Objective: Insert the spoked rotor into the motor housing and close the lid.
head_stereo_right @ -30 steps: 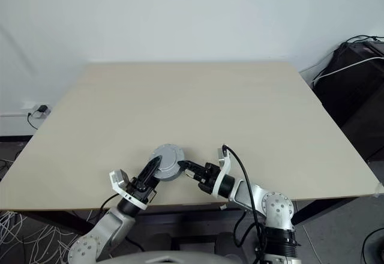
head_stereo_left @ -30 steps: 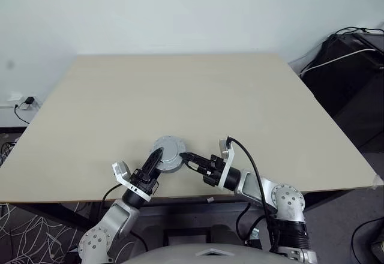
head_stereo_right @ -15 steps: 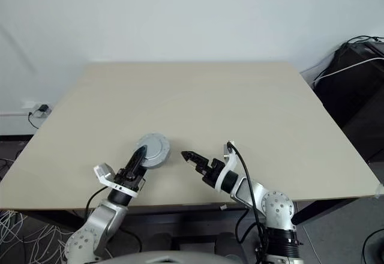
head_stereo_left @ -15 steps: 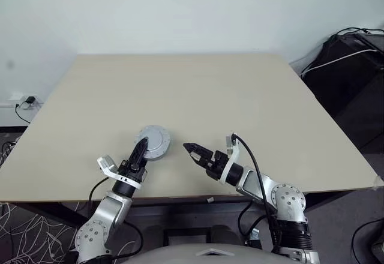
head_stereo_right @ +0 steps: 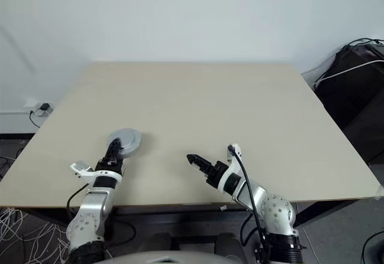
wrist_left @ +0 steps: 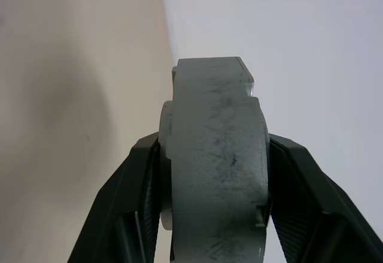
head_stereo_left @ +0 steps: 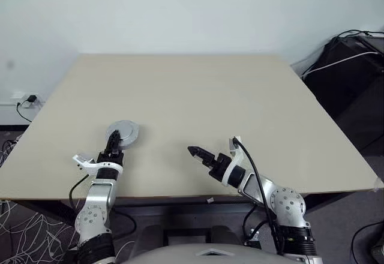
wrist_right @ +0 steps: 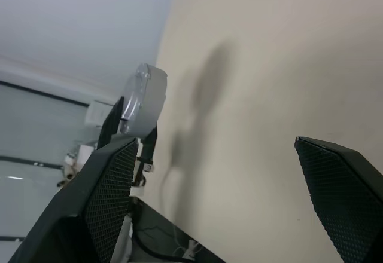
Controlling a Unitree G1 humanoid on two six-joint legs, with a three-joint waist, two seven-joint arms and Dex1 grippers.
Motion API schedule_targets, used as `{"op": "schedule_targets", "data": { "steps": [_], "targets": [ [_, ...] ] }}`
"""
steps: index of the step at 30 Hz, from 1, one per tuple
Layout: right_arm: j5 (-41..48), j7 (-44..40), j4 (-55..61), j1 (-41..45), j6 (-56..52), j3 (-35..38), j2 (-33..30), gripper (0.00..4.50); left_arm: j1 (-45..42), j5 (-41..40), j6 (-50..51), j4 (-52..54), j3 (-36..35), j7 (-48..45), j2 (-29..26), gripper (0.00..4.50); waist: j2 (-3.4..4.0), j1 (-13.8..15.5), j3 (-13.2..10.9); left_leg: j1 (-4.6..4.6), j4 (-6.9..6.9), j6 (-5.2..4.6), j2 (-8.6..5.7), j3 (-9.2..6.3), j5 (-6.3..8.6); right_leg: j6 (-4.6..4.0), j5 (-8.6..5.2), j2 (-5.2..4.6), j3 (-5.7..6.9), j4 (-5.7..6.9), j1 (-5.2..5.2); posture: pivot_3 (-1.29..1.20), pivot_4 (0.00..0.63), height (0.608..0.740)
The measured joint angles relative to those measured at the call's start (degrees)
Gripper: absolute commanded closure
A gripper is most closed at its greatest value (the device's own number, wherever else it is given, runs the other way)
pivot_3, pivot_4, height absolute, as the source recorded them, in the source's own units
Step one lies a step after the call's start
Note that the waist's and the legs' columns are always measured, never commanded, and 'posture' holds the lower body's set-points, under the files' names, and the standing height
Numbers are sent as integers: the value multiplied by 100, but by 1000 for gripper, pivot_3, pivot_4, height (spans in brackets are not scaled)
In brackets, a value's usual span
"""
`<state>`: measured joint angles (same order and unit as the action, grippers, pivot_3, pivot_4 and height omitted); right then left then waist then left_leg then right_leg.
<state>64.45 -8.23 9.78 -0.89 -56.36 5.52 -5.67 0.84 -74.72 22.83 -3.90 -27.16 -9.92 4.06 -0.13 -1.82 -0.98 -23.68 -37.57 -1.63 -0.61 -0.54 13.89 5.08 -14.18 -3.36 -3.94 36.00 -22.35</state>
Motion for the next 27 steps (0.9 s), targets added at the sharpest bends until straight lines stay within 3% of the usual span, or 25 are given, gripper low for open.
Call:
{"op": "schedule_targets", "data": {
  "steps": [13,27],
  "targets": [
    [-382,-185,1,-56,138,-2,69,0,-1446,858,-706,-1735,-636,248,-321,2417,-22,20,1,-1,-9,2,5,5,-1,2,10,17,1,0,9,0,0,740],
    [-594,-306,5,-84,149,-3,119,0,-2601,1455,-1597,-3279,-1115,484,-208,2417,-54,63,-13,-2,-15,2,5,4,-1,17,18,19,1,-1,42,0,0,740]
  ]
}}
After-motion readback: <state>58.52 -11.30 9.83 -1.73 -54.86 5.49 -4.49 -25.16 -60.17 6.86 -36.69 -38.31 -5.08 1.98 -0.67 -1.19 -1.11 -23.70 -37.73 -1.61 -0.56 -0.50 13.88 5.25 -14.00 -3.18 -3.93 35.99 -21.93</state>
